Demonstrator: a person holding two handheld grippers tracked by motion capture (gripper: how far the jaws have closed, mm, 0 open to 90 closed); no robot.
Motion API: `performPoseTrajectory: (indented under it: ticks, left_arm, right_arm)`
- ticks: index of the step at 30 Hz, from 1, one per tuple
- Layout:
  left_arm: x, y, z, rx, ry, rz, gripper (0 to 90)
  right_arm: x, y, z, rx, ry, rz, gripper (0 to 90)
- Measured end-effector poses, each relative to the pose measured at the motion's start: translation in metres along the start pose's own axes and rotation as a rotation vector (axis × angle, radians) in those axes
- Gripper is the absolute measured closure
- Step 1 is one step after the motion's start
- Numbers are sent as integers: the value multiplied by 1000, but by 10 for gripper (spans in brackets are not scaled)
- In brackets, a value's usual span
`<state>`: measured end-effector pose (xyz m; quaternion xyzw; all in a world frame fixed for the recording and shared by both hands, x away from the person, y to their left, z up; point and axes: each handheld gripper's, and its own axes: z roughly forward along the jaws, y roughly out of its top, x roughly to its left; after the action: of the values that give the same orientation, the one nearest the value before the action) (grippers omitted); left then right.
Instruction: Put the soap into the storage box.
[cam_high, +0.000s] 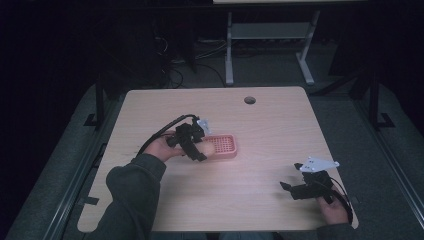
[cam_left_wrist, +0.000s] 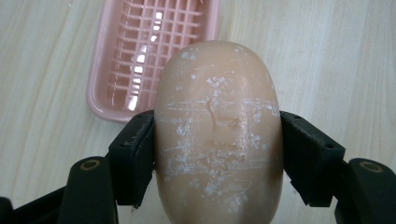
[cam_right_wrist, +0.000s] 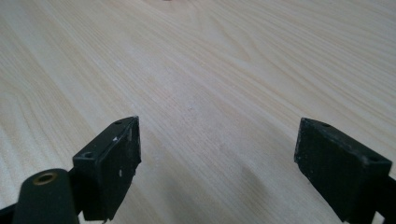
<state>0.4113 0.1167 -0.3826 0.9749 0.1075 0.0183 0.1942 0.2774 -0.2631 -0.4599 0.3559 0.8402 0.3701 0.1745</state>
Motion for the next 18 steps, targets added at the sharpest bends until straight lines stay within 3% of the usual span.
performPoseTrajectory:
  ticks: [18]
  left_arm:
    - [16, 29, 21, -12, 7, 17, 322]
  right_arm:
    - [-1, 0, 0, -7, -2, 6, 141]
